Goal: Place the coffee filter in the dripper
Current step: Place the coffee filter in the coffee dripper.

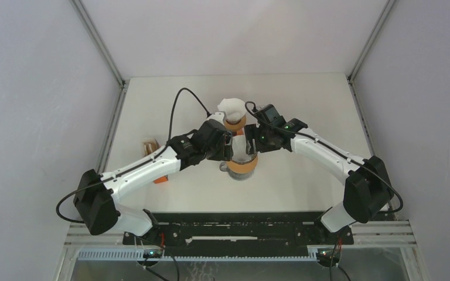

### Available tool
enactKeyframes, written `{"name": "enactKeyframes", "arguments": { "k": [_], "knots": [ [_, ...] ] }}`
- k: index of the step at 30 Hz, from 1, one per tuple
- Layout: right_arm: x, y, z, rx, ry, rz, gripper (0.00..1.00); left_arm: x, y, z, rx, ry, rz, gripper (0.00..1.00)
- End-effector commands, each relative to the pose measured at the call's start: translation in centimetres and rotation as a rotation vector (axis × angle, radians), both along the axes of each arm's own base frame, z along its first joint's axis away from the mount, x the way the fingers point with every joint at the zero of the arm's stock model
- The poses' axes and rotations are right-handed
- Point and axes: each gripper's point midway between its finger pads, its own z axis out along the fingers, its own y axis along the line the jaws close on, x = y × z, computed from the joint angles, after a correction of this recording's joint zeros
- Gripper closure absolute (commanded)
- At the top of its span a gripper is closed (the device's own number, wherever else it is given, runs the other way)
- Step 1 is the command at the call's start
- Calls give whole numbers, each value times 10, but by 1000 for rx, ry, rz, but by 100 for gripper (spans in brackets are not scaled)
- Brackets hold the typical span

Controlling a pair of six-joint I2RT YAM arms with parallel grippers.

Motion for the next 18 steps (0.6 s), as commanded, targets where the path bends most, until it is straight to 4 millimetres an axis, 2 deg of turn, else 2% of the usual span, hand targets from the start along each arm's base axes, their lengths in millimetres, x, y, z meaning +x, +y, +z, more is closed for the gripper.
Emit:
{"name": "enactKeyframes", "arguments": {
  "k": [1,5,14,18],
  "knots": [
    [11,-1,5,-3,-35,-2,22,0,3,5,-9,-15,-4,35],
    [10,1,8,11,-40,1,22,-1,3,4,-9,-10,-10,35],
    [7,10,34,99,-85,29,22,0,-2,3,-13,-4,-22,35],
    [6,14,40,133,-86,41,22,0,-3,3,-13,-1,-27,35]
  ]
}}
